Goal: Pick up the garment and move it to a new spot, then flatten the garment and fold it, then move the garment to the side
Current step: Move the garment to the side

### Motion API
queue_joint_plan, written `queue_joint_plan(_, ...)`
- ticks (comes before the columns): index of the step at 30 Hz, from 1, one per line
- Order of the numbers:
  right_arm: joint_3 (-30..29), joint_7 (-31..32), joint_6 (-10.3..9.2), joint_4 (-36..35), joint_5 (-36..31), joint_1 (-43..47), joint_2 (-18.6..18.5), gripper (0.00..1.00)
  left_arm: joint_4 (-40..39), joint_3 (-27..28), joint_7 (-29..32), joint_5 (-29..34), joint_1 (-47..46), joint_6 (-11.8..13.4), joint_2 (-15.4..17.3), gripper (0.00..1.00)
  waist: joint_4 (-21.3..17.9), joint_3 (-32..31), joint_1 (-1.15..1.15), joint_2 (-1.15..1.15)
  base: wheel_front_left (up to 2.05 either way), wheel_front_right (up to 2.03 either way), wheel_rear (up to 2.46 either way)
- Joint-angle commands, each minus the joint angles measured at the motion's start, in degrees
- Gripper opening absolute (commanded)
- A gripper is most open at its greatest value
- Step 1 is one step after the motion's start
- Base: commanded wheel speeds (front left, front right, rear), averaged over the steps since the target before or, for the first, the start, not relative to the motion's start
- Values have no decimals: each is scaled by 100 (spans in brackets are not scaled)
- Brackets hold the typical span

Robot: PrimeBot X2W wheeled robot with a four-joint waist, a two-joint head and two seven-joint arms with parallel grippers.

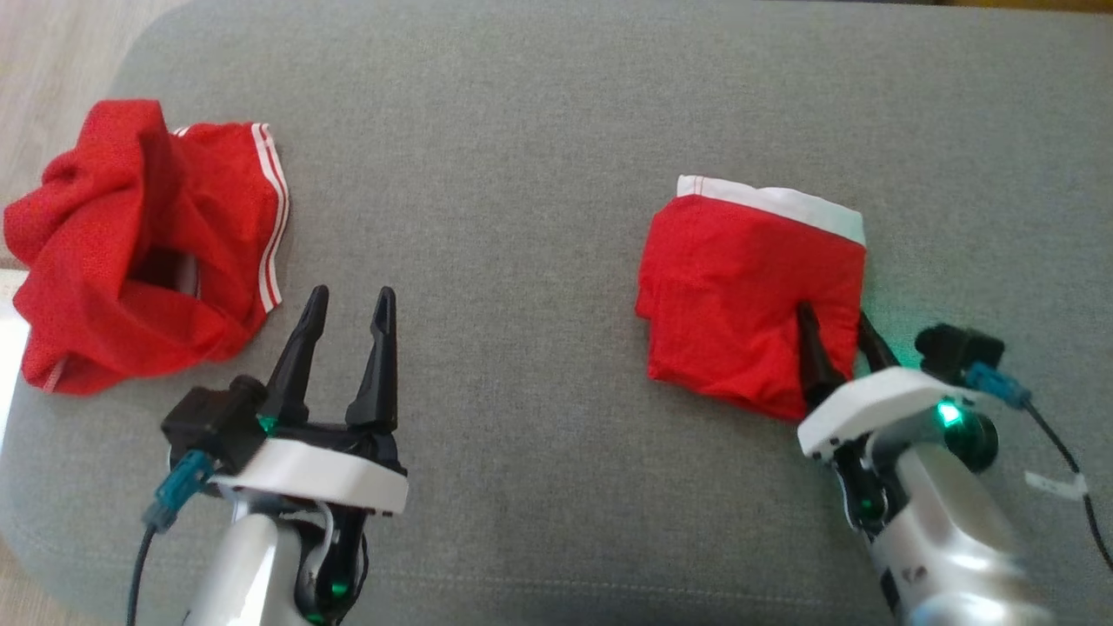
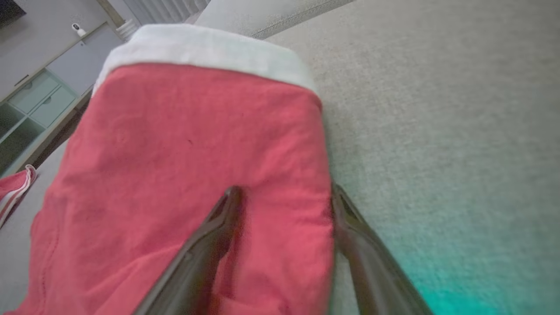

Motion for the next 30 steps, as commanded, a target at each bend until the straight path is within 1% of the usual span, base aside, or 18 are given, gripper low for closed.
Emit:
queue_joint_plan(1, 239, -40, 37, 26, -37, -158, 23, 88, -184, 146, -69, 50, -271, -27, 41, 100, 0, 25, 0, 0, 0, 0, 0)
queue_joint_plan(2, 326, -82, 37, 119, -88, -226, 23, 22, -183, 147, -69, 60, -272, -31, 41, 100, -15, 39, 0, 0, 0, 0, 0)
queue_joint_plan(3, 410, -135, 37, 196, -159, -290, 23, 0, -186, 153, -69, 68, -272, -34, 41, 100, -41, 52, 0, 0, 0, 0, 0)
queue_joint_plan(7, 587, -377, 37, 370, -680, -523, 23, 0, -205, 172, -69, 115, -274, -52, 41, 100, -216, 56, 0, 0, 0, 0, 0)
queue_joint_plan(13, 592, -503, 37, 185, -2022, -751, -8, 0, -275, 135, -69, 147, -303, -90, 41, 100, -637, 19, 0, 0, 0, 0, 0)
queue_joint_plan(14, 650, -507, 37, 106, -2248, -778, -67, 0, -285, 104, -69, 151, -316, -96, 41, 100, -713, 23, 0, 0, 0, 0, 0)
queue_joint_plan(16, 958, -502, 37, -46, -2739, -851, -279, 0, -299, 38, -69, 170, -355, -109, 41, 100, -894, 63, 0, 0, 0, 0, 0)
queue_joint_plan(17, 1035, -464, 37, -99, -2828, -893, -376, 0, -288, -7, -69, 223, -390, -118, 41, 100, -986, 101, 0, 0, 0, 0, 0)
queue_joint_plan(20, 1312, -254, 37, -238, -2925, -1114, -768, 0, -252, -123, -69, 382, -563, -150, 41, 100, -1263, 249, 0, 0, 0, 0, 0)
queue_joint_plan(23, 1469, -45, 37, -386, -2812, -1401, -1239, 0, -223, -232, -69, 465, -794, -175, 49, 100, -1500, 428, 0, 0, 0, 0, 0)
queue_joint_plan(27, 1427, 255, 37, -585, -2610, -1718, -1806, 0, -212, -410, -69, 544, -1106, -197, 70, 100, -1722, 657, 0, 0, 0, 0, 0)
queue_joint_plan(30, 1234, 458, 37, -748, -2526, -1905, -2102, 0, -218, -486, -69, 542, -1288, -205, 92, 100, -1834, 813, 0, 0, 0, 0, 0)
